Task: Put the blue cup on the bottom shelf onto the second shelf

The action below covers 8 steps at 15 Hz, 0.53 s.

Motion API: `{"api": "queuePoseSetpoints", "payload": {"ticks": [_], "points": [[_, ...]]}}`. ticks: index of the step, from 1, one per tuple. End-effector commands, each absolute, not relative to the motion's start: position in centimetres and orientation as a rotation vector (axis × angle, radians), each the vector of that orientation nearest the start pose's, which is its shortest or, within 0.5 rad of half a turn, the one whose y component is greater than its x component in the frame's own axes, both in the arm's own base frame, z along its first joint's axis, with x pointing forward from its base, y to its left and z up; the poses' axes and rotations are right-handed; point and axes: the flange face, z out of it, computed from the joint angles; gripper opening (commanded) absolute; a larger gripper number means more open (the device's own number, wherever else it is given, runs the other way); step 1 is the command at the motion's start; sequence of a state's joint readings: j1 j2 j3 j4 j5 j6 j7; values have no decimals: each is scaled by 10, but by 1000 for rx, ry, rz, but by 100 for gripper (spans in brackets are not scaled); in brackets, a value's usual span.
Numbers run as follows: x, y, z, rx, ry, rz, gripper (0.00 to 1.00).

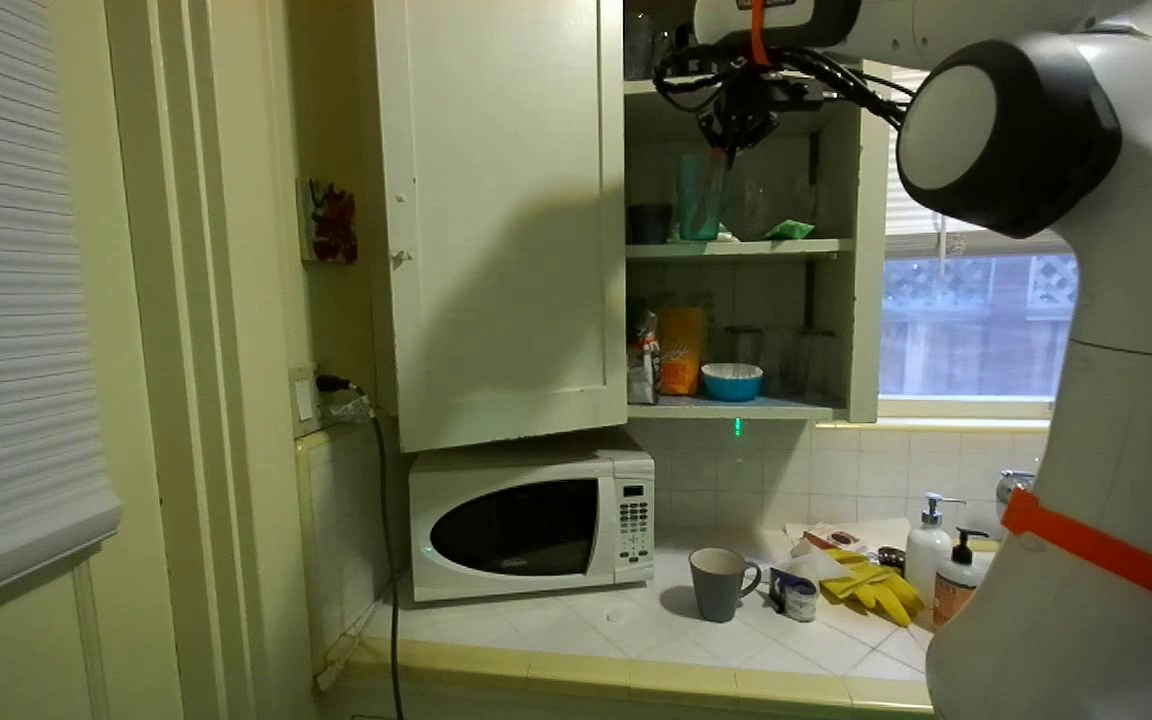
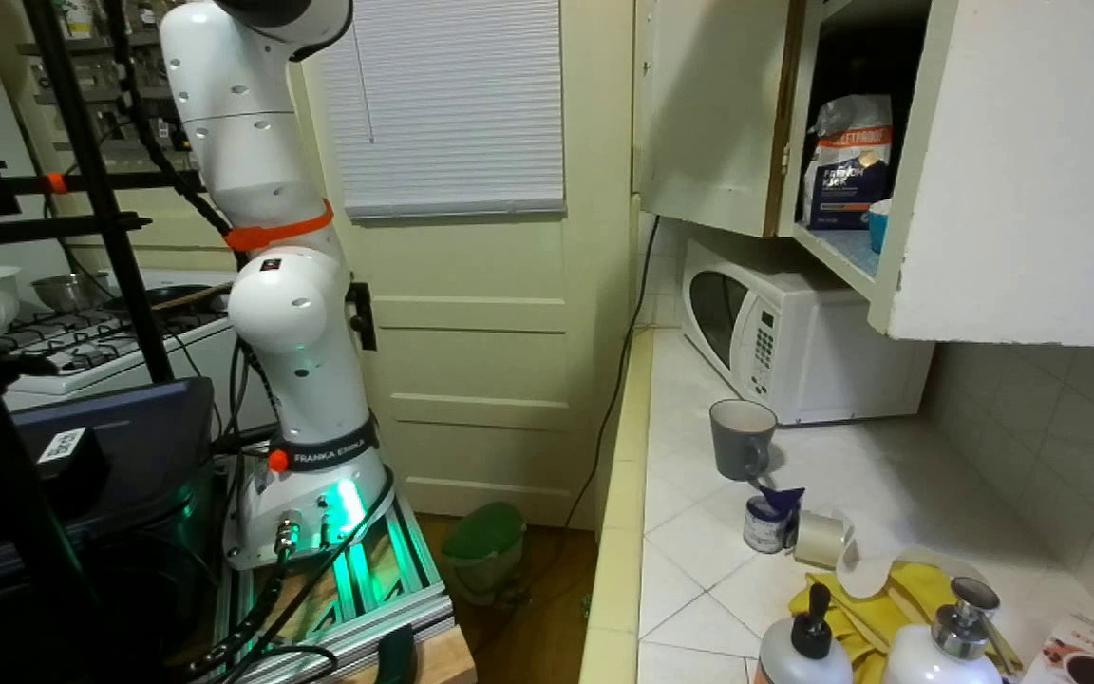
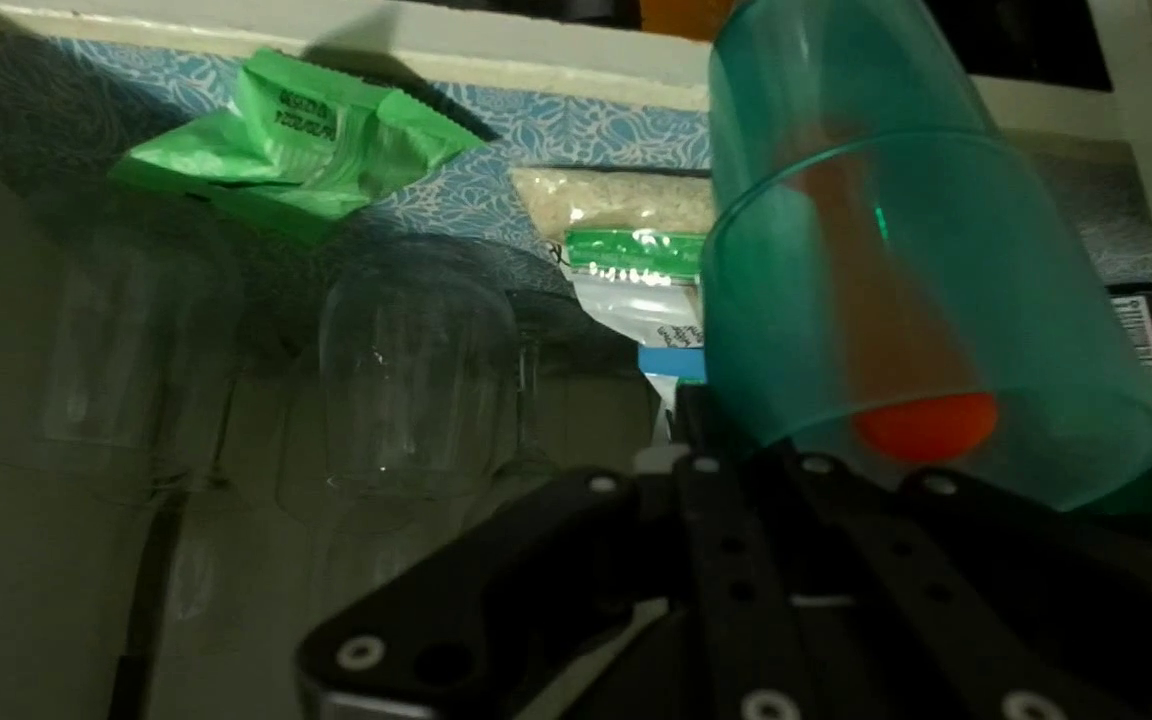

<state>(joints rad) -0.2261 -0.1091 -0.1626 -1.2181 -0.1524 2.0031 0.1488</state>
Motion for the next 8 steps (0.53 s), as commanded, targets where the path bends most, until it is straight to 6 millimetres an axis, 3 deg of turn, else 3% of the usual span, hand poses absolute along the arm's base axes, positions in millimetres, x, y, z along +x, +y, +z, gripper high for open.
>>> {"api": "queuePoseSetpoints", "payload": {"ticks": [1, 8], "points": [[457, -212, 909, -2944, 793, -1407, 2], [472, -230, 908, -2902, 822, -1348, 2]]}}
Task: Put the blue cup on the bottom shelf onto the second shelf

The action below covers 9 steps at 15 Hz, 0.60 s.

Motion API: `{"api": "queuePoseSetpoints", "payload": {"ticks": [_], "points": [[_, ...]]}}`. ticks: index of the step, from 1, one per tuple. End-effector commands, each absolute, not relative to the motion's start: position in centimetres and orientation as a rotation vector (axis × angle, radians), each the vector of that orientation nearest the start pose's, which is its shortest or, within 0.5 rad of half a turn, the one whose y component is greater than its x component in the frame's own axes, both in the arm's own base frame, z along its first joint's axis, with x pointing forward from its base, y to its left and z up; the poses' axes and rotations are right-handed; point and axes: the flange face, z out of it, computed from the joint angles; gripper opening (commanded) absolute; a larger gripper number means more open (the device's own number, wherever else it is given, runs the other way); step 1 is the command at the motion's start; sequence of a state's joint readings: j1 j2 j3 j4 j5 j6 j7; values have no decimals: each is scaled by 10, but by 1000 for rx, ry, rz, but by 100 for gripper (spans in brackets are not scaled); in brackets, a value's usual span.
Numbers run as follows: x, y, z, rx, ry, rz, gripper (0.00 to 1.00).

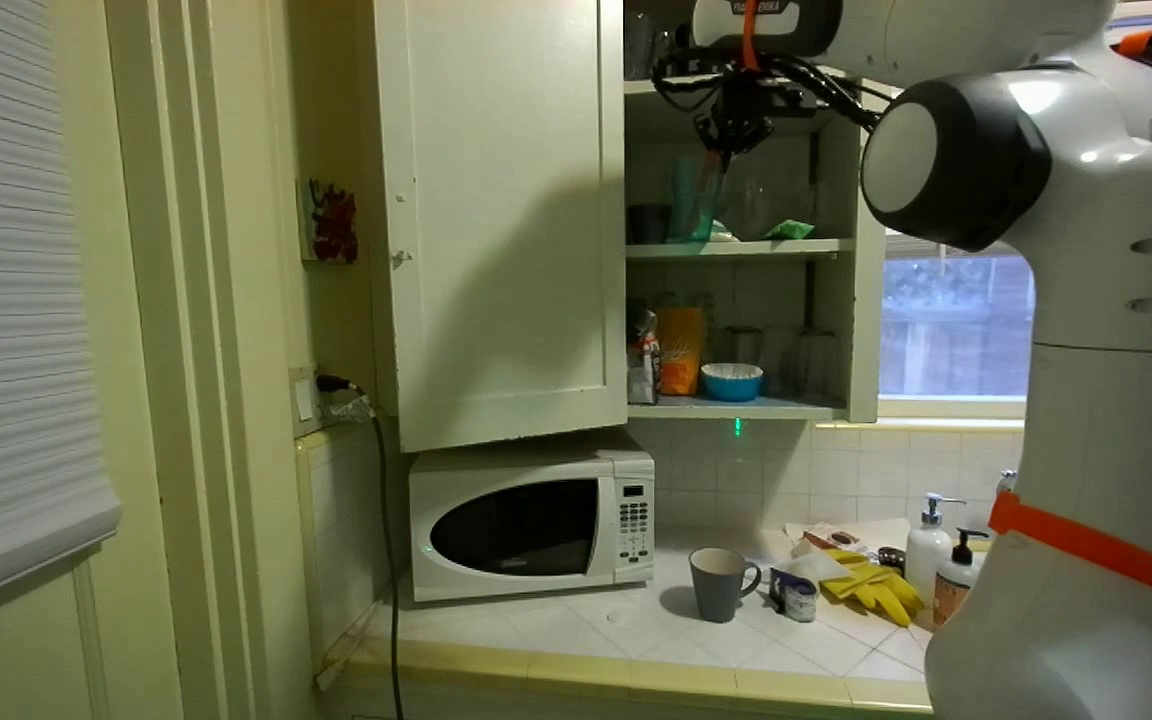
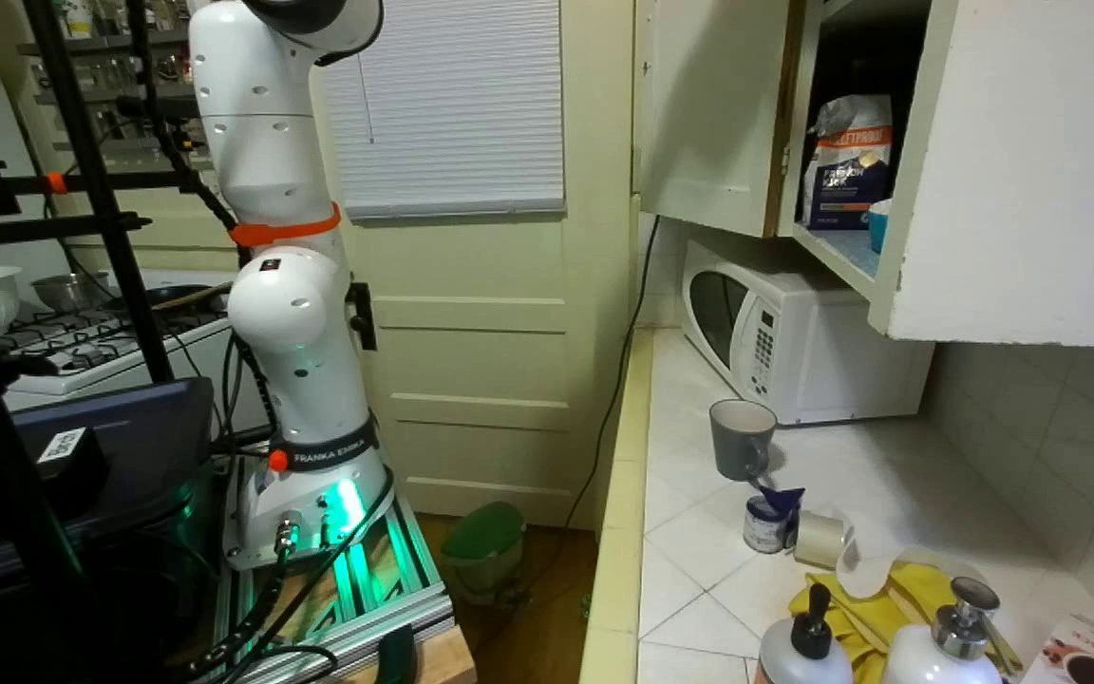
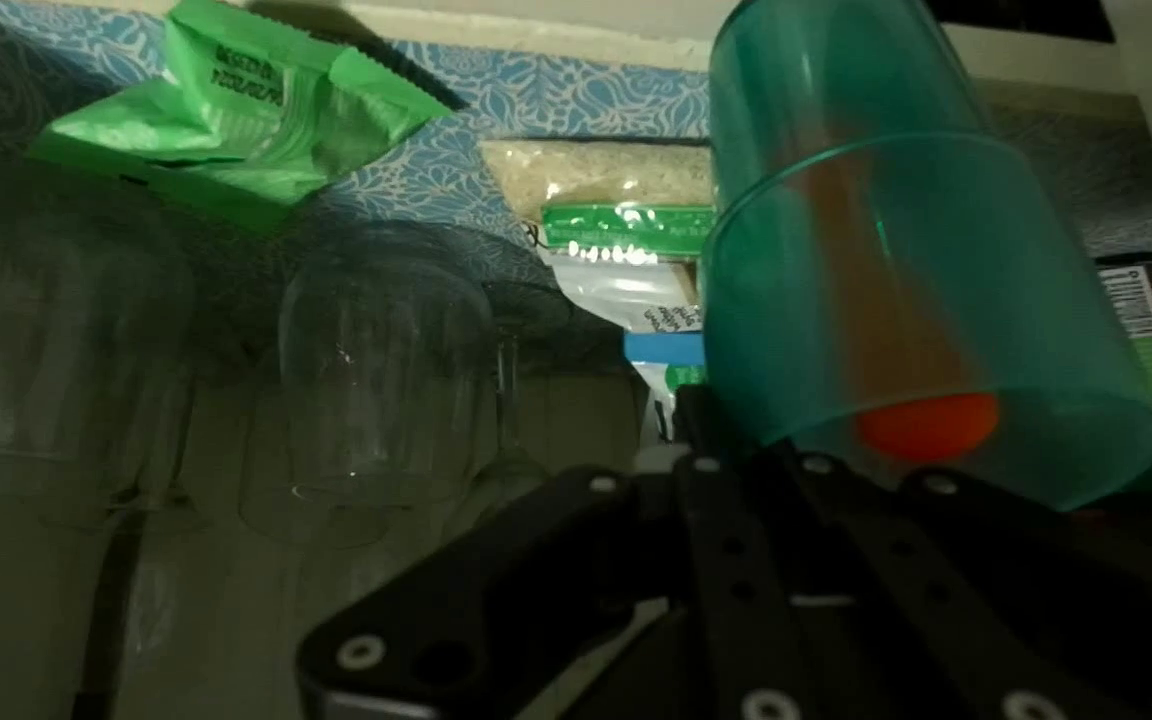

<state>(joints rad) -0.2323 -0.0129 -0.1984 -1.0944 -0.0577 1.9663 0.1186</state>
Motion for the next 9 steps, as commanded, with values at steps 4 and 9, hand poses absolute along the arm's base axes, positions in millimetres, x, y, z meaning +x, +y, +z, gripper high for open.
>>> {"api": "queuePoseSetpoints", "payload": {"ticks": [4, 9], "points": [[476, -239, 908, -2901, 859, -1310, 2], [485, -246, 907, -2919, 877, -1266, 2]]}}
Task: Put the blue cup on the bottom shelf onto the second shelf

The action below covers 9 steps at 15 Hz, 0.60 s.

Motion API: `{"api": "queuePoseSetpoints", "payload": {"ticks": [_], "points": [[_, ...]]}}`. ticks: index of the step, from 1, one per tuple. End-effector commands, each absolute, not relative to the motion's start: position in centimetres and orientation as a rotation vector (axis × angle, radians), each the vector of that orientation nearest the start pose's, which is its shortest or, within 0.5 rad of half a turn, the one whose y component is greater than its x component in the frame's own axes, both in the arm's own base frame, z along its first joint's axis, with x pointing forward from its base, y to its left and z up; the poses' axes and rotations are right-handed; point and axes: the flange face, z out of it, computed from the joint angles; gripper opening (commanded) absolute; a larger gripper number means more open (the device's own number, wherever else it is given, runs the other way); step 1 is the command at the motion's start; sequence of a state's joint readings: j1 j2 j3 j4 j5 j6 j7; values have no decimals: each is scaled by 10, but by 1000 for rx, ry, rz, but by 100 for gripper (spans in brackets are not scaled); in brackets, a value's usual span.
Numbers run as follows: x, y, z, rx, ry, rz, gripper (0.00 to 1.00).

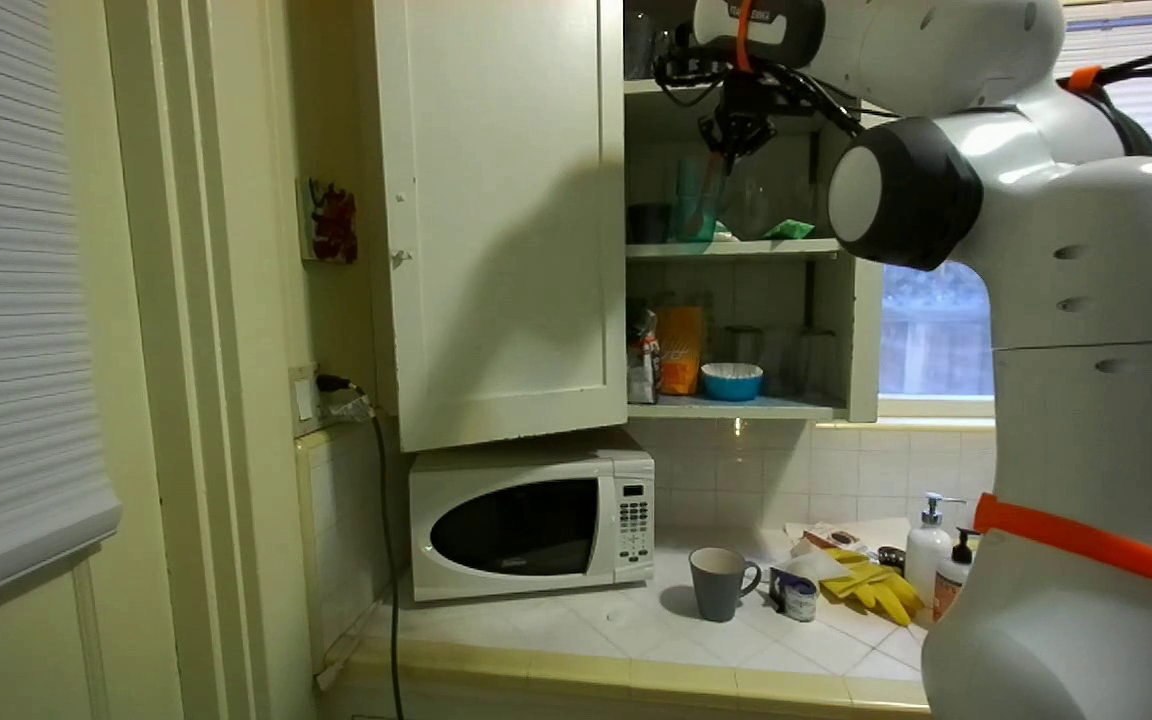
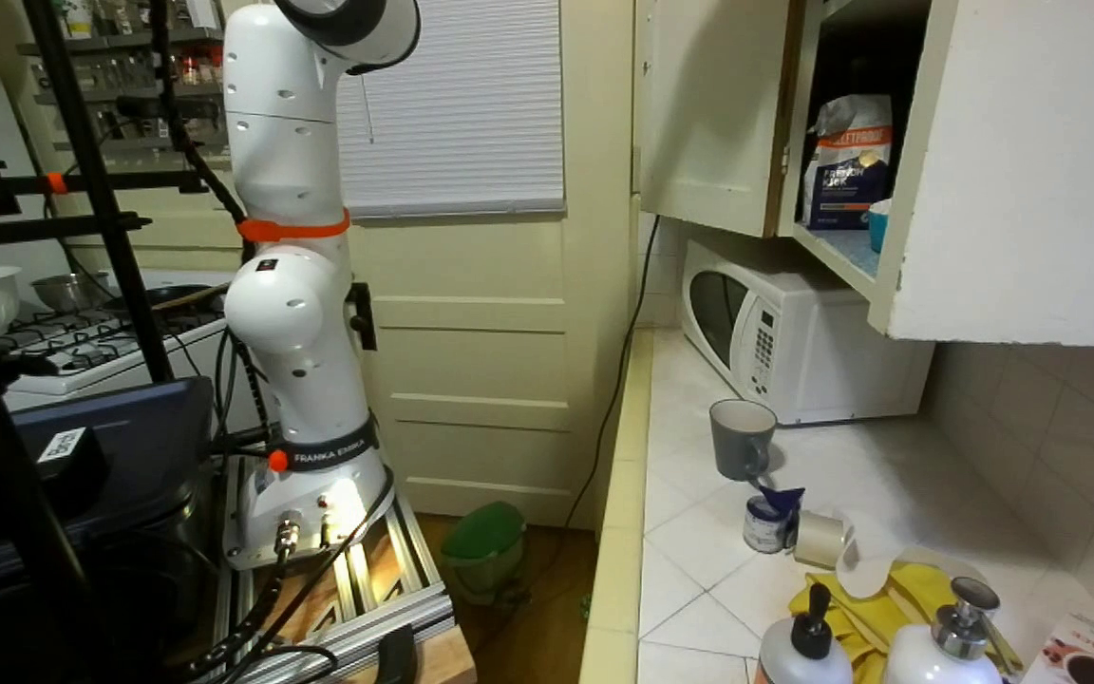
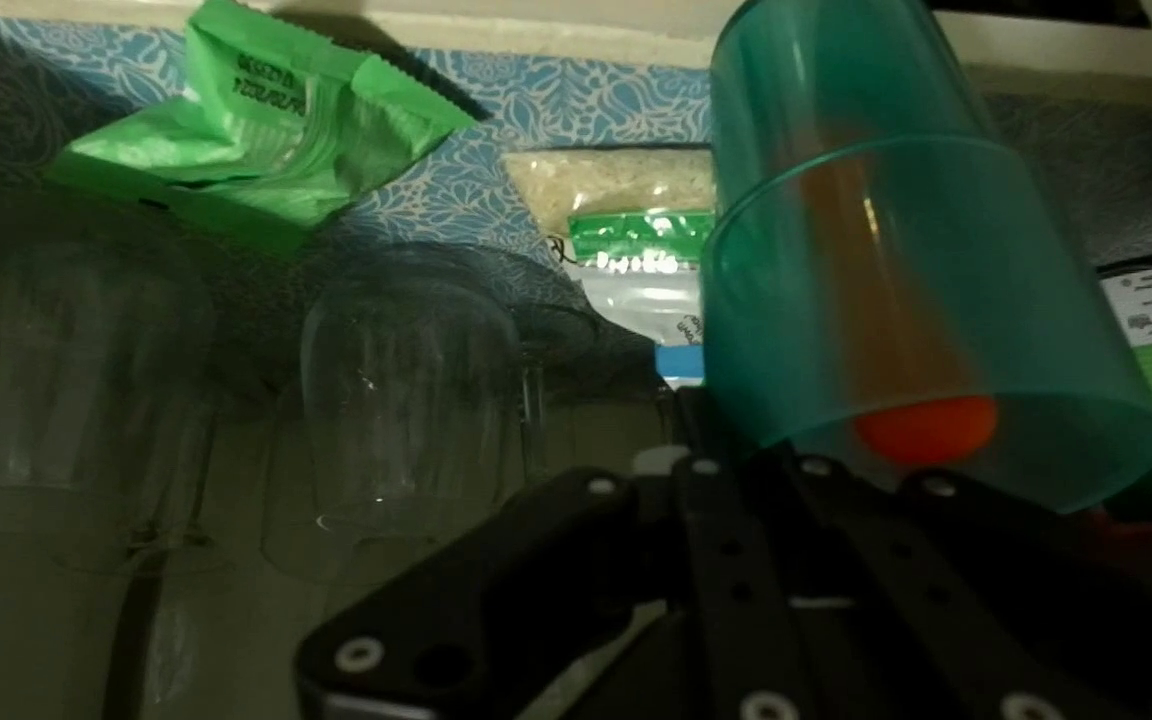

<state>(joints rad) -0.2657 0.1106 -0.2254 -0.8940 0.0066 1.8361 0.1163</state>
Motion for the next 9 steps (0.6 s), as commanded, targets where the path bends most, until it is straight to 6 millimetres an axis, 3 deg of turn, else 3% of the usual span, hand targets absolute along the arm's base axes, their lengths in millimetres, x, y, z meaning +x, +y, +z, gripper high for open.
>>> {"api": "queuePoseSetpoints", "payload": {"ticks": [1, 7, 8, 9], "points": [[488, -247, 905, -2921, 872, -1258, 2], [513, -252, 892, -2908, 801, -1271, 2], [495, -244, 908, -2903, 823, -1326, 7], [497, -245, 908, -2900, 821, -1332, 7]]}}
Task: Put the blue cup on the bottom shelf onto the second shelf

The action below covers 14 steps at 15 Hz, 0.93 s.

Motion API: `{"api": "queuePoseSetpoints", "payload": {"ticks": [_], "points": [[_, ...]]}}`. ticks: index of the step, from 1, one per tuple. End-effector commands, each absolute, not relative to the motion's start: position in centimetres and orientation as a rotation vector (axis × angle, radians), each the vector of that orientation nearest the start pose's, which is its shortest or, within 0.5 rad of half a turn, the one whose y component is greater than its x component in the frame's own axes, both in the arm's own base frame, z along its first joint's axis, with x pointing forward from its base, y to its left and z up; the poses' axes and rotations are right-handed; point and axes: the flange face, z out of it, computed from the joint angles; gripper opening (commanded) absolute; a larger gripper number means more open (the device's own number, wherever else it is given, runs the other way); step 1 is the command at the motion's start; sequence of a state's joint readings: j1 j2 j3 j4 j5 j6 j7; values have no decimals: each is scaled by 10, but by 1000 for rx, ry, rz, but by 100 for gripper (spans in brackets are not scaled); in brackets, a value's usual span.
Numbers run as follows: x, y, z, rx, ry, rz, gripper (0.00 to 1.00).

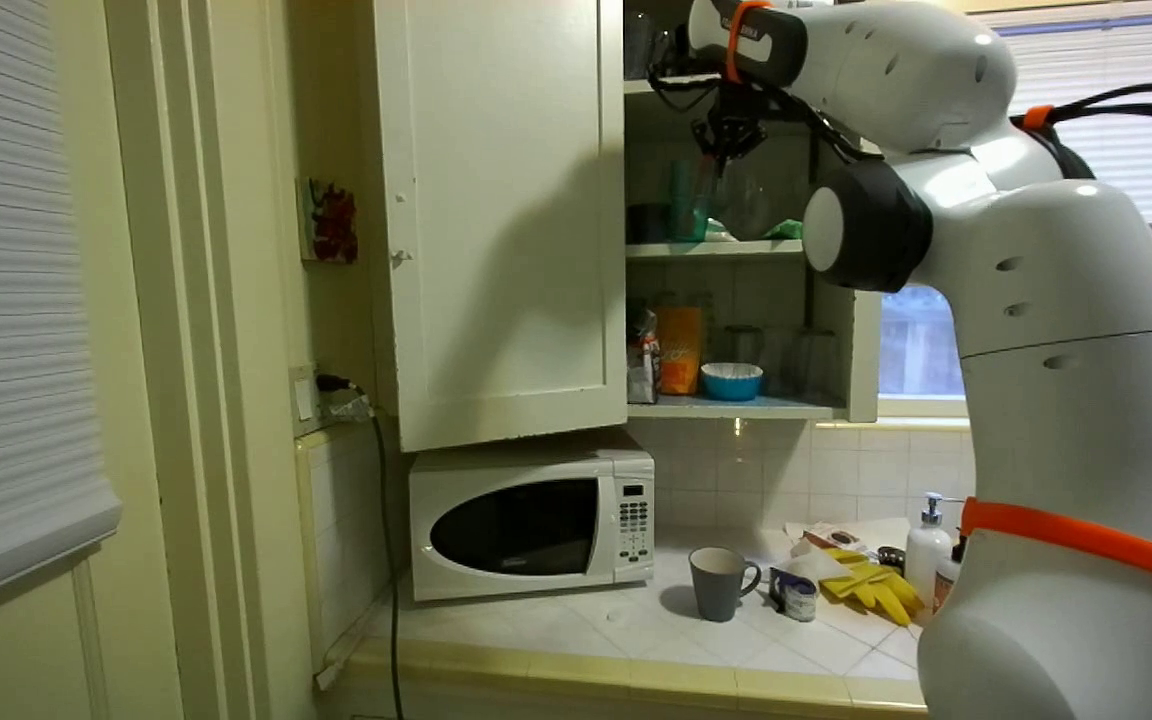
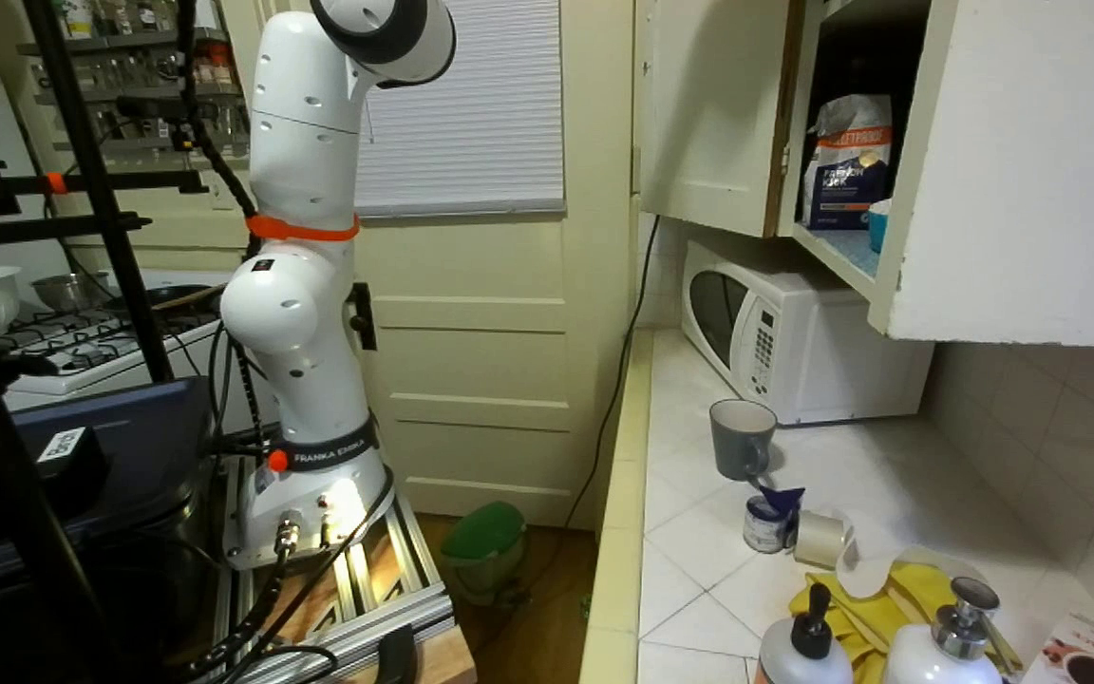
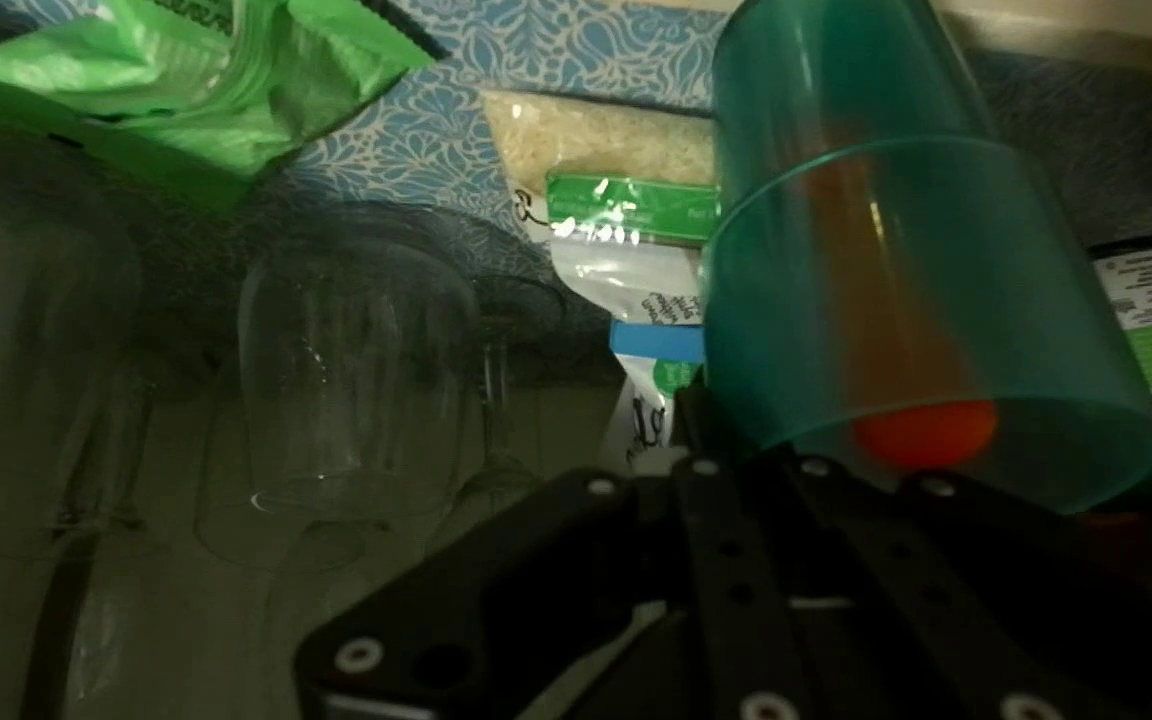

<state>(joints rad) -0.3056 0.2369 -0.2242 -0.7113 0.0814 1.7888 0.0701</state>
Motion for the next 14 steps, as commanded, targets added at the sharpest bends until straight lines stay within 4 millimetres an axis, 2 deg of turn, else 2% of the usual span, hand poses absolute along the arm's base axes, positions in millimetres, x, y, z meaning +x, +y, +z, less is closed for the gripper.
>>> {"api": "queuePoseSetpoints", "payload": {"ticks": [1, 10, 11, 14], "points": [[499, -245, 908, -2898, 821, -1334, 7], [501, -245, 908, -2895, 818, -1341, 7], [501, -245, 908, -2895, 818, -1341, 2], [504, -244, 902, -2927, 770, -1282, 2]]}}
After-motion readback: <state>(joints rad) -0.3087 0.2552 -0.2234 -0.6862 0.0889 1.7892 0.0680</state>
